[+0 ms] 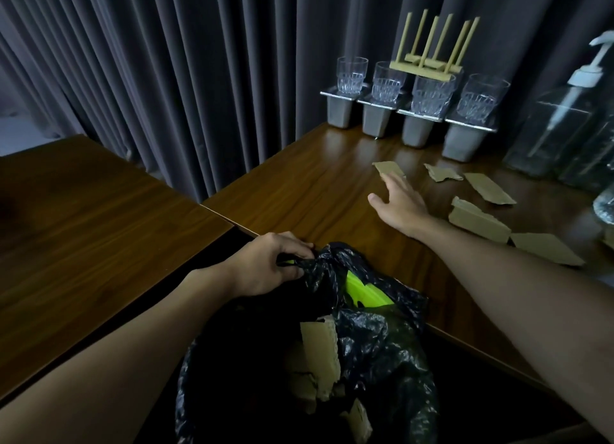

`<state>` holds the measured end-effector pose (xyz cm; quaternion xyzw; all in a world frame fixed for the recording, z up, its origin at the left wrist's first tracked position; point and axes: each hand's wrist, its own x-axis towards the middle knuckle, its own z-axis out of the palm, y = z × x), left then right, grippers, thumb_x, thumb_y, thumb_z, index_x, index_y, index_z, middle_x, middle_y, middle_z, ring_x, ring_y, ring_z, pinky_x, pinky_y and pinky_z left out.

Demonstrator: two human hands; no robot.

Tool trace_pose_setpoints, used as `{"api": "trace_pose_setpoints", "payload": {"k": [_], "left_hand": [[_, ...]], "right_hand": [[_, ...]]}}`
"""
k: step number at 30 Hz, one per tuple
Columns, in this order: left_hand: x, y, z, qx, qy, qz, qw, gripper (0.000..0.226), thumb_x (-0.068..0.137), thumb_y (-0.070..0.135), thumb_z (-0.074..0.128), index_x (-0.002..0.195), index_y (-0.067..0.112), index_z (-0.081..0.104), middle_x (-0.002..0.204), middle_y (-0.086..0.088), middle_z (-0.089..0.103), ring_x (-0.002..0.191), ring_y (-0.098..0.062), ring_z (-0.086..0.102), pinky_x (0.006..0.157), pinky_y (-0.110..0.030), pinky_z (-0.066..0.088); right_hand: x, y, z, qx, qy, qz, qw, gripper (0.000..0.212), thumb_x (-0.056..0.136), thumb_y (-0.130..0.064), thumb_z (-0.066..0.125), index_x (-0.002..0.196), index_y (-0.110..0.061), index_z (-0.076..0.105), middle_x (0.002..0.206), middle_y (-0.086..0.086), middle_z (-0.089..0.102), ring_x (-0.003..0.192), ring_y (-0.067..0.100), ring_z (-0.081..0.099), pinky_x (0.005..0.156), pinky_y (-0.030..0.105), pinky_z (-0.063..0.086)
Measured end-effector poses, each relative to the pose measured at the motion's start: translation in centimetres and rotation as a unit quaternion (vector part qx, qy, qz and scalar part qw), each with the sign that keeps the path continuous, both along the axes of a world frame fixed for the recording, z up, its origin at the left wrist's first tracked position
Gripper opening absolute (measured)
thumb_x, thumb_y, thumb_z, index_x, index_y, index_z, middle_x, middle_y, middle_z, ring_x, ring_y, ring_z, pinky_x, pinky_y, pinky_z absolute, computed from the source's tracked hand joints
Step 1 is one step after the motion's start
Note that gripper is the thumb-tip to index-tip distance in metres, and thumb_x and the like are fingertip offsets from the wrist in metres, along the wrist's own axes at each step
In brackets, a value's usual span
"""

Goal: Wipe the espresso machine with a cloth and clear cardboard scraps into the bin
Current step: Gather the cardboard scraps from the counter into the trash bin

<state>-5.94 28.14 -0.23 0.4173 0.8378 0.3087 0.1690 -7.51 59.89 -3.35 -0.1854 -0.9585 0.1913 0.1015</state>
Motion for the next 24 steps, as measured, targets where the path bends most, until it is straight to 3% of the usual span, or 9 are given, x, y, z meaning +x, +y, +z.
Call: {"api": "trace_pose_setpoints", "payload": {"k": [3,7,12,17,21,22,24], "left_hand": [[-0.2,-0.1,-0.3,-0.002,-0.004,0.002,1.0,0.033,0.092,0.016,0.067,0.123,0.026,0.067,0.133,0.014,0.055,0.128,0.001,0.047,0.109,-0.022,0.036],[-0.4,0.0,-0.4,-0.002,-0.004,0.001,1.0,0.032,0.091,0.016,0.068,0.122,0.027,0.067,0.132,0.014,0.055,0.128,0.002,0.047,0.11,-0.022,0.036],[-0.4,0.1,0.0,-0.004,0.003,-0.008,1.0,0.031,0.091,0.013,0.069,0.121,0.021,0.069,0.129,0.009,0.057,0.126,-0.005,0.051,0.11,-0.027,0.039],[0.1,0.0,-0.2,-0.002,0.006,-0.004,1.0,0.034,0.091,0.012,0.068,0.124,0.019,0.067,0.133,0.005,0.056,0.13,-0.005,0.047,0.107,-0.02,0.034],[0.8,0.0,-0.6,0.002,0.008,0.003,1.0,0.034,0.092,0.012,0.068,0.125,0.019,0.066,0.137,0.002,0.053,0.135,-0.01,0.044,0.109,-0.022,0.031],[0.9,0.0,-0.6,0.003,0.011,0.004,1.0,0.034,0.092,0.013,0.067,0.125,0.02,0.066,0.138,0.001,0.053,0.136,-0.01,0.043,0.109,-0.023,0.03],[1.3,0.0,-0.7,0.001,0.021,0.009,1.0,0.033,0.092,0.015,0.067,0.125,0.021,0.066,0.14,0.0,0.052,0.138,-0.011,0.041,0.109,-0.024,0.029]], "right_hand": [[-2.2,0.9,-0.1,0.046,0.004,-0.015,0.999,0.061,0.098,-0.051,0.033,0.152,-0.026,0.021,0.161,-0.001,0.018,0.149,0.018,0.011,0.119,0.045,0.014],[-3.0,1.1,-0.6,0.075,-0.044,-0.02,0.996,0.061,0.098,-0.054,0.025,0.152,-0.026,0.023,0.158,-0.001,0.028,0.145,0.018,0.023,0.116,0.046,0.013],[0.7,-0.9,-0.6,0.116,-0.039,0.01,0.992,0.054,0.1,-0.051,0.023,0.144,-0.026,0.039,0.151,-0.007,0.033,0.138,0.015,0.03,0.11,0.044,0.019],[6.1,-3.4,0.3,0.082,0.018,0.03,0.996,0.032,0.1,-0.042,0.039,0.121,-0.026,0.058,0.131,-0.002,0.044,0.124,0.021,0.036,0.1,0.04,0.025],[9.2,-4.4,1.1,0.032,0.036,-0.021,0.999,0.014,0.095,-0.034,0.057,0.103,-0.023,0.061,0.125,0.006,0.05,0.118,0.028,0.044,0.098,0.04,0.032],[9.6,-4.6,1.5,0.011,0.033,-0.038,0.999,0.012,0.092,-0.031,0.062,0.1,-0.023,0.06,0.123,0.007,0.053,0.115,0.03,0.046,0.097,0.041,0.036],[10.1,-4.7,2.4,-0.071,0.022,-0.066,0.995,0.03,0.084,-0.025,0.072,0.105,-0.023,0.052,0.119,0.009,0.053,0.111,0.03,0.05,0.095,0.044,0.043]]}}
